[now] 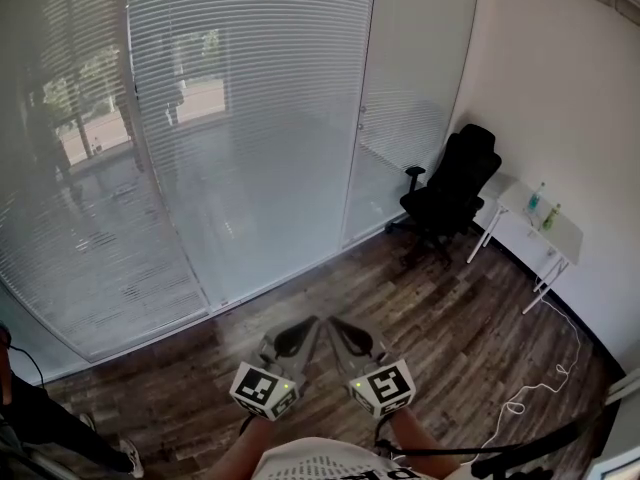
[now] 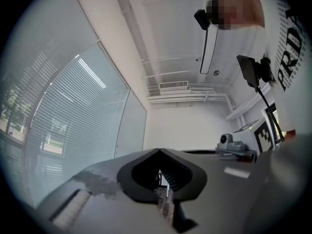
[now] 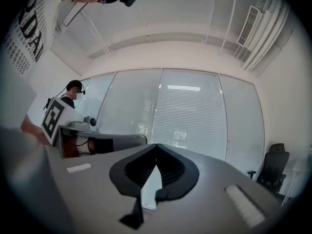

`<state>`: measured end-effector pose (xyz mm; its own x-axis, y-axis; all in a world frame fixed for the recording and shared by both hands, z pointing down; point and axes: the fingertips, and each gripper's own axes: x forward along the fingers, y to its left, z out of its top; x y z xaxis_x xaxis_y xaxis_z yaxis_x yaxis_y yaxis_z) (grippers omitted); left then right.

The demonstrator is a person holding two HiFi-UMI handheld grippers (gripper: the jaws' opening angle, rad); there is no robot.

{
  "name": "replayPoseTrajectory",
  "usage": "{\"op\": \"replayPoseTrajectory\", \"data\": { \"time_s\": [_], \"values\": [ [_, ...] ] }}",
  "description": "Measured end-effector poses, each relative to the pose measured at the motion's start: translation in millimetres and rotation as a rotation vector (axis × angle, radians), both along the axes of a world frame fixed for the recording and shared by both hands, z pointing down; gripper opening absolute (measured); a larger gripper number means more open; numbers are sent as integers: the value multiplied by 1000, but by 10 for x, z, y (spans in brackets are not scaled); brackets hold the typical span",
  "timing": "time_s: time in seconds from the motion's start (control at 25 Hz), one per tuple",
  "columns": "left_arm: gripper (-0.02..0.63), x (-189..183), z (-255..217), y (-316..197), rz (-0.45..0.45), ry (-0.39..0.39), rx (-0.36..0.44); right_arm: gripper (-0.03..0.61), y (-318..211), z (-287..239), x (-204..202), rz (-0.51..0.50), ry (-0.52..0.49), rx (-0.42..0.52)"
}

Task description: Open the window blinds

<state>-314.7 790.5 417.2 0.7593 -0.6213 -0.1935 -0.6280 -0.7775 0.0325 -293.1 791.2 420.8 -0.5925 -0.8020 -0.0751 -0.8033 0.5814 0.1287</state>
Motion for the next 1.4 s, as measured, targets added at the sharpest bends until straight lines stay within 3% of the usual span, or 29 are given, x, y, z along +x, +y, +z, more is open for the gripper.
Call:
{"op": "replayPoseTrajectory", "data": {
  "time_s": [0.76,1.4],
  "values": [
    [-8,-237,94,179,62,-19,-11,9,97,165,-314,23,-11,-81],
    [-8,185,271,-570,20,-8,-49,9,-665,205,151,-19,-7,-59]
  ]
}}
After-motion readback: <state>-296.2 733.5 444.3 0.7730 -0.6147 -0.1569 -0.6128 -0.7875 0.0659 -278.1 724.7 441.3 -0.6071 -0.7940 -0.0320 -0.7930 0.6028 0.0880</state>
